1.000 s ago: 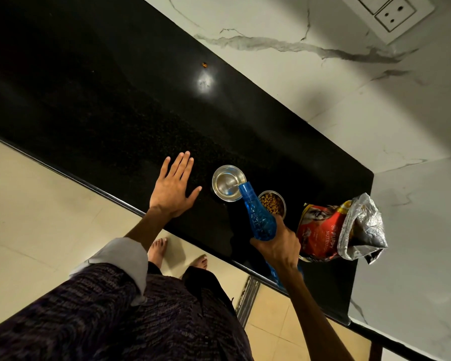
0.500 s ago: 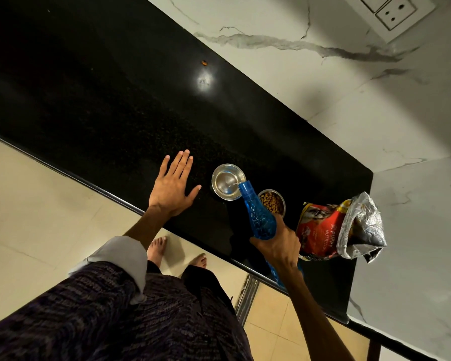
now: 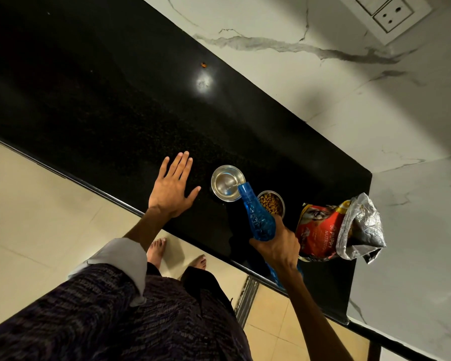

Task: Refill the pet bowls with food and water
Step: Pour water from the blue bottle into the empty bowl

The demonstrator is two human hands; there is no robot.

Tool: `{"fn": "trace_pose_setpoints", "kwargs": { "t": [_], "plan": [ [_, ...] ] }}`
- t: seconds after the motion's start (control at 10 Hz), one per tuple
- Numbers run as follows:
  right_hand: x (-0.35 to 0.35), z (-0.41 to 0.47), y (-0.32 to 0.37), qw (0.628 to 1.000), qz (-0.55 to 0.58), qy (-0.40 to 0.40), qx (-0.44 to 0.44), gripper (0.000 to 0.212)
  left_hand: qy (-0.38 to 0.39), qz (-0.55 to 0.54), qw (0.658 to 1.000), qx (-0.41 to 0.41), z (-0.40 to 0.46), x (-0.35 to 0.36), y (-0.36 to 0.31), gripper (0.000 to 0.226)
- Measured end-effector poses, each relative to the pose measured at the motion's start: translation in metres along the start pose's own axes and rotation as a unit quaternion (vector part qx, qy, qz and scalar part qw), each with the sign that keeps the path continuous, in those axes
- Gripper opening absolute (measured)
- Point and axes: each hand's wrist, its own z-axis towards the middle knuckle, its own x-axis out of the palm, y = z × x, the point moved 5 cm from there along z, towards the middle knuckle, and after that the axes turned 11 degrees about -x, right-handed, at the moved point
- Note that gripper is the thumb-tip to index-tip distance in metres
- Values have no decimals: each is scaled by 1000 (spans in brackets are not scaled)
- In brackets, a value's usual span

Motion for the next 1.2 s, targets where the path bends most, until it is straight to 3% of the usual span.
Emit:
{"fn": "trace_pose_setpoints", "kwargs": {
  "t": [1.2],
  "plan": [
    [1, 2, -1, 1000, -11, -10, -4, 89, 5, 4, 1000, 1, 0, -1, -1, 86]
  ]
}}
